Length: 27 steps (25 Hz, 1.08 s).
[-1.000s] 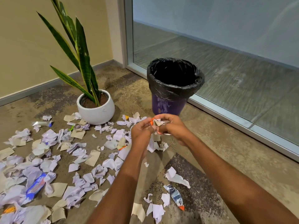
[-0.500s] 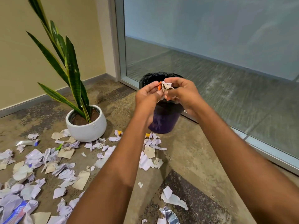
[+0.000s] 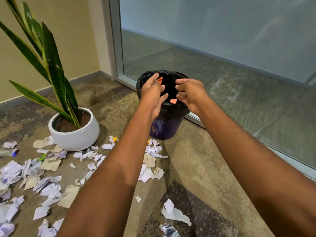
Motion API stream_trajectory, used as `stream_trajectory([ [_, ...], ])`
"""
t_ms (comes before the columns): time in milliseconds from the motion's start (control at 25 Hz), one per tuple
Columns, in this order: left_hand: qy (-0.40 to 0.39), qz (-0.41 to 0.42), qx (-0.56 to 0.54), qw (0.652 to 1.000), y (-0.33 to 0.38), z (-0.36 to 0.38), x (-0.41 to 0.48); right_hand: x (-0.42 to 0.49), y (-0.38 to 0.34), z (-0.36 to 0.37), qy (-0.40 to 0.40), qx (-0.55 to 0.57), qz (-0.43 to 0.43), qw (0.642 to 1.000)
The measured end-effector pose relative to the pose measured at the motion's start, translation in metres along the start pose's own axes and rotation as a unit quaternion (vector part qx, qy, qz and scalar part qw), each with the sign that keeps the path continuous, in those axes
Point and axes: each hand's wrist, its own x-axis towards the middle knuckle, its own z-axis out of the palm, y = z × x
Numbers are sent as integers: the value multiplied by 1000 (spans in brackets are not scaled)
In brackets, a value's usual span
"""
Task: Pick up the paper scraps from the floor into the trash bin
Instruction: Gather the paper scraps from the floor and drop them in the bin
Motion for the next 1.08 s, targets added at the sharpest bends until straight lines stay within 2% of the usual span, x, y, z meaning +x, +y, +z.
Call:
stream_trajectory([
  [200, -2, -2, -12, 1000, 8, -13, -8, -16, 3, -2, 38, -2, -48, 998],
  [400, -29, -26, 36, 999, 12, -37, -34, -49, 22, -15, -12, -2, -54, 998],
  [520, -56, -37, 99, 993, -1, -60, -63, -71, 58, -29, -59, -79, -10, 995],
  [640, -65, -71, 235, 967, -31, -87, -94, -94, 112, -44, -150, -230, 50, 960],
  [760, -100, -117, 402, 903, -73, -120, -123, -121, 166, -58, -255, -392, 68, 881],
  [880, -187, -142, 524, 819, -110, -148, -152, -150, 211, -73, -350, -539, 65, 763],
  [1000, -301, -150, 657, 675, -134, -169, -186, -180, 247, -90, -436, -617, 17, 655],
  [1080, -353, -157, 709, 589, -146, -181, -210, -201, 268, -104, -443, -663, -28, 603],
])
